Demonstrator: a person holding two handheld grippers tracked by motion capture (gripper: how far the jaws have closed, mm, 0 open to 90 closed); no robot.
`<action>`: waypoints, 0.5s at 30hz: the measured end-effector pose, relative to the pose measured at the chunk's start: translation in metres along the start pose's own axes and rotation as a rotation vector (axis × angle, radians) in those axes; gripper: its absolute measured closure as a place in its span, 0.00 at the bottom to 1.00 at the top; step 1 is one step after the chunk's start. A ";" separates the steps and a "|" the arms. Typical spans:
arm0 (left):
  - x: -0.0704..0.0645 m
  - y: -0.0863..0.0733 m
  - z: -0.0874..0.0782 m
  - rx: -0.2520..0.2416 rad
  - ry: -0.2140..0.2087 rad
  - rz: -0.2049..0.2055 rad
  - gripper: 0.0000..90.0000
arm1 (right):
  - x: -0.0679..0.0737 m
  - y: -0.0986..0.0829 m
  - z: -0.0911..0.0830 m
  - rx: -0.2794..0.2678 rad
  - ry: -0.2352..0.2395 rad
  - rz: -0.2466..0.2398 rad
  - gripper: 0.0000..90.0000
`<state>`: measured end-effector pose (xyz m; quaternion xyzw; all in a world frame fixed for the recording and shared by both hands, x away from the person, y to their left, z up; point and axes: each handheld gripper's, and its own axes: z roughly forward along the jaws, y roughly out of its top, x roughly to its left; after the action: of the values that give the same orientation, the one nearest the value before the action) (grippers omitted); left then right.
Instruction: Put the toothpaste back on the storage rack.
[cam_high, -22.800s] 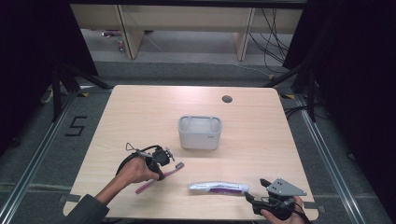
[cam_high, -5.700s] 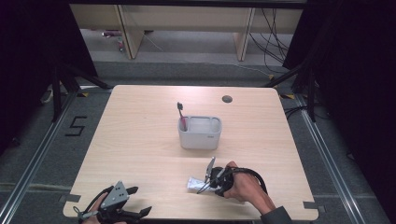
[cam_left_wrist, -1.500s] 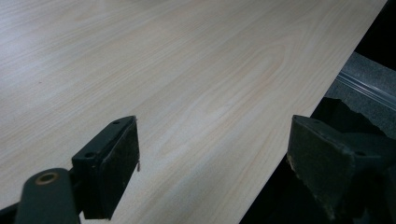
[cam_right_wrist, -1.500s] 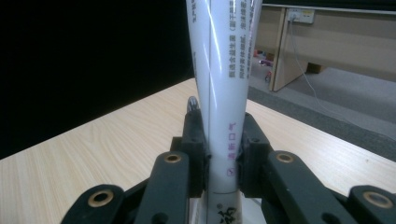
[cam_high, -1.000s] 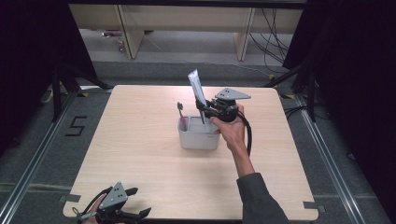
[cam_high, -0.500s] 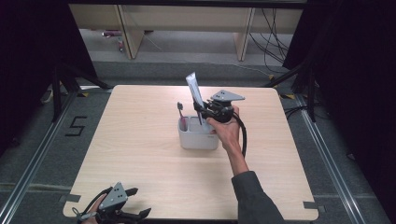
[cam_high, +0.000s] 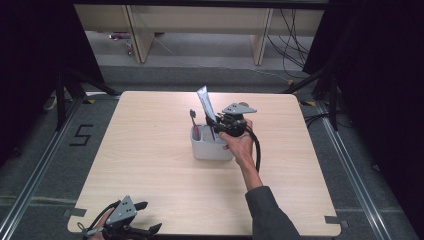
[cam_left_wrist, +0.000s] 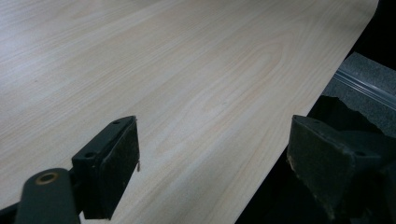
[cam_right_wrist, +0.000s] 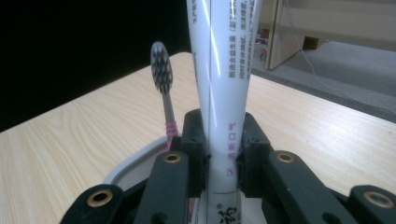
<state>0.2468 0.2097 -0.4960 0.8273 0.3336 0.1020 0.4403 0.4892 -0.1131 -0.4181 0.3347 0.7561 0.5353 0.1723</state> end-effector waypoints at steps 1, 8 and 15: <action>0.000 0.000 0.000 -0.003 -0.001 0.005 0.18 | 0.000 -0.001 0.000 0.000 -0.015 -0.013 0.85; 0.000 0.000 0.000 -0.006 0.013 0.006 0.18 | 0.000 -0.008 0.003 0.012 -0.010 -0.007 0.85; 0.000 0.000 0.000 0.006 0.014 0.010 0.18 | 0.002 -0.010 0.007 0.038 -0.011 -0.020 0.84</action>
<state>0.2465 0.2098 -0.4960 0.8294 0.3329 0.1092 0.4351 0.4886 -0.1094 -0.4300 0.3331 0.7685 0.5174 0.1755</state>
